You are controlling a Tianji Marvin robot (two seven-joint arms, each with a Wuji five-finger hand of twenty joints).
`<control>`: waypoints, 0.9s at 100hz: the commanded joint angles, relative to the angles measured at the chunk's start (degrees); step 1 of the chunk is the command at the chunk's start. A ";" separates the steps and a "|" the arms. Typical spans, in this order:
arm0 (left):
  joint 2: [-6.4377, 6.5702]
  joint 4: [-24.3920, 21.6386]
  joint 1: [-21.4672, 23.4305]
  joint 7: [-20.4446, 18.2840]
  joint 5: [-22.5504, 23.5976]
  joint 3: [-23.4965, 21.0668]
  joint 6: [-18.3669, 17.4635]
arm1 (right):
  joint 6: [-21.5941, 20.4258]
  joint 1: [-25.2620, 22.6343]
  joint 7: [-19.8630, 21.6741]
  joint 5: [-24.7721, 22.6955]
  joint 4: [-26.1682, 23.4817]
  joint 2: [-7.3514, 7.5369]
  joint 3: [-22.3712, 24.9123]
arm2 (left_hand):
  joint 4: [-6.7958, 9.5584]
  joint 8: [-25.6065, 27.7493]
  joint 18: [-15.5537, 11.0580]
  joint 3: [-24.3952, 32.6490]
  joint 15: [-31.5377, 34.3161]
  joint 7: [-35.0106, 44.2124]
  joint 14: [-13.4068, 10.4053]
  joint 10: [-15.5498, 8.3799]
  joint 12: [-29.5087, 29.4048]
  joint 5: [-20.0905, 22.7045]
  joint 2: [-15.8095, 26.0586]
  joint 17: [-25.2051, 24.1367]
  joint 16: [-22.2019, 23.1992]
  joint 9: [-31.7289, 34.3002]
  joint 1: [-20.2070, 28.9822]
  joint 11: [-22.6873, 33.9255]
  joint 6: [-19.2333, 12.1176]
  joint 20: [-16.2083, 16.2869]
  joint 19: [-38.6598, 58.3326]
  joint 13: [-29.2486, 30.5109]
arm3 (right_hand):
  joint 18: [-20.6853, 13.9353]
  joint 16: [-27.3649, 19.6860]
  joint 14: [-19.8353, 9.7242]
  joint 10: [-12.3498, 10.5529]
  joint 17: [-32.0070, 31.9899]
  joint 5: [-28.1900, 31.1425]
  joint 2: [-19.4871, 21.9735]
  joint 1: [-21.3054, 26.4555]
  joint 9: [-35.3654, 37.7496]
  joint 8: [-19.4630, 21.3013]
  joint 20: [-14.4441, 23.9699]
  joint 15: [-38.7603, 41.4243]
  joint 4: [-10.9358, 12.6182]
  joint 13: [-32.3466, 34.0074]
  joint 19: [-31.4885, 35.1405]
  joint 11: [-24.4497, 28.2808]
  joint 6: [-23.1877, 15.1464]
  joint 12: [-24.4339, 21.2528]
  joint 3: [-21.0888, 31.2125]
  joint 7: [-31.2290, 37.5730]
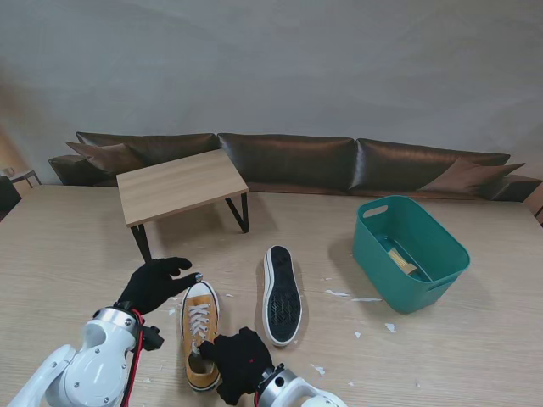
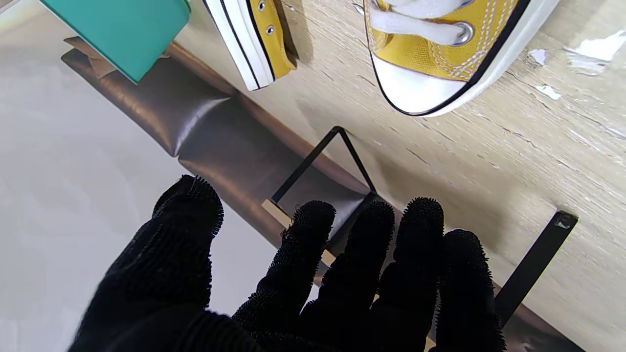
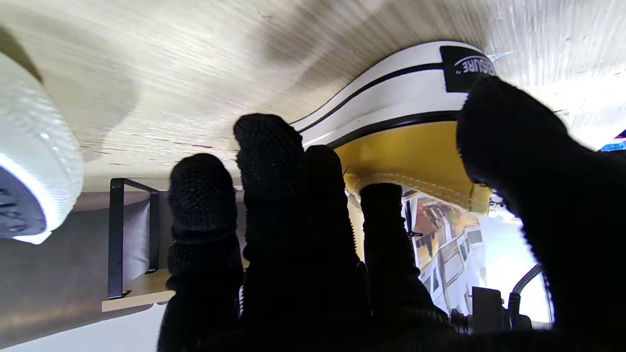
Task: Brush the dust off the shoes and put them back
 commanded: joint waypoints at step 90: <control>-0.08 -0.95 0.67 -1.64 0.48 -0.12 -1.31 | -7.95 -9.68 1.16 4.85 -10.35 0.38 14.20 | 2.16 0.54 -0.28 -2.07 0.33 0.25 1.99 1.19 0.56 0.86 2.00 -0.93 0.50 0.91 2.37 0.30 0.13 0.89 2.64 -0.37 | 7.41 -9.34 6.80 0.88 -15.56 -3.62 12.34 -8.83 -10.07 -2.18 -6.51 -19.69 3.24 -12.13 -13.17 -6.07 -3.42 -6.36 -8.53 -3.52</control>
